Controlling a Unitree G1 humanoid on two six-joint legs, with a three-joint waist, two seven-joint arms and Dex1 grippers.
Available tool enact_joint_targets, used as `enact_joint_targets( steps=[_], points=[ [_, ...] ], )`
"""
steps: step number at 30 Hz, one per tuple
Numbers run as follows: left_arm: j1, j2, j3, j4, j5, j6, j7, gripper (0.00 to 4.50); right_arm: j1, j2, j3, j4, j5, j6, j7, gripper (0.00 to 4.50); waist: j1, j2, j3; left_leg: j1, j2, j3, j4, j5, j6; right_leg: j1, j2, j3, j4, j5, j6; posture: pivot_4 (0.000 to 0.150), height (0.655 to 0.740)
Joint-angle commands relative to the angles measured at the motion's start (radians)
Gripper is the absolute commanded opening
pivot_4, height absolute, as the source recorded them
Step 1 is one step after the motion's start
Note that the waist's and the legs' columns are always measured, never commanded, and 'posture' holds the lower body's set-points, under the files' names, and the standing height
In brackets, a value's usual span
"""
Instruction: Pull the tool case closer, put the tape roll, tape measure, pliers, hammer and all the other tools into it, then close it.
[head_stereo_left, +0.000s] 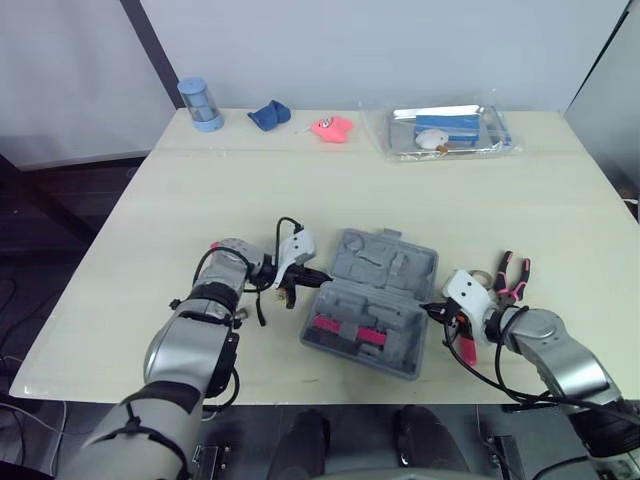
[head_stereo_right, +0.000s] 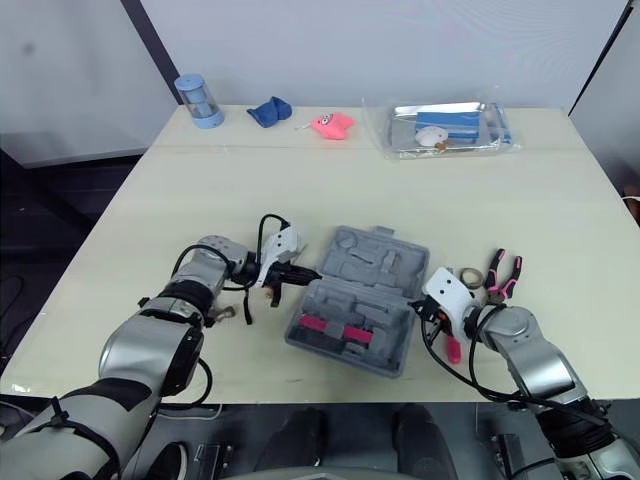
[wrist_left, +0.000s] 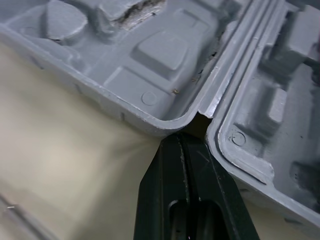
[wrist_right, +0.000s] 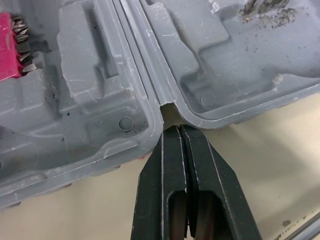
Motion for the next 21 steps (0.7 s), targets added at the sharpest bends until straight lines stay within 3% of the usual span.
enact_joint_targets(
  steps=[1, 7, 16, 21],
  points=[
    [0.018, -0.007, -0.006, -0.061, -0.023, 0.071, -0.052, 0.00, 0.006, -0.009, -0.008, -0.070, 0.041, 0.009, 0.039, 0.02, -0.001, 0.000, 0.000, 0.000, 0.000, 0.000, 0.000, 0.000, 0.000, 0.000, 0.000, 0.000, 0.000, 0.000, 0.000, 0.150, 0.7400],
    [0.160, 0.032, -0.047, -0.350, -0.049, 0.202, -0.142, 0.00, 0.022, -0.040, -0.005, -0.123, 0.080, 0.061, 0.087, 0.02, -0.007, 0.000, 0.000, 0.000, 0.000, -0.001, 0.000, 0.000, 0.000, 0.000, 0.000, 0.000, 0.000, 0.000, 0.000, 0.150, 0.7400],
    [0.398, 0.114, -0.072, -0.804, -0.121, 0.429, -0.134, 0.00, 0.046, -0.072, -0.005, -0.180, 0.116, 0.116, 0.118, 0.02, -0.012, 0.000, 0.000, 0.000, 0.000, -0.001, 0.000, 0.000, 0.000, 0.000, 0.000, 0.000, 0.000, 0.000, 0.000, 0.150, 0.7400],
    [0.484, 0.156, -0.076, -0.949, -0.159, 0.517, -0.119, 0.00, 0.059, -0.086, -0.004, -0.200, 0.133, 0.136, 0.126, 0.02, -0.012, 0.000, 0.000, 0.000, 0.000, -0.001, 0.000, 0.000, 0.000, 0.000, 0.000, 0.000, 0.001, 0.000, 0.000, 0.150, 0.7400]
  ],
)
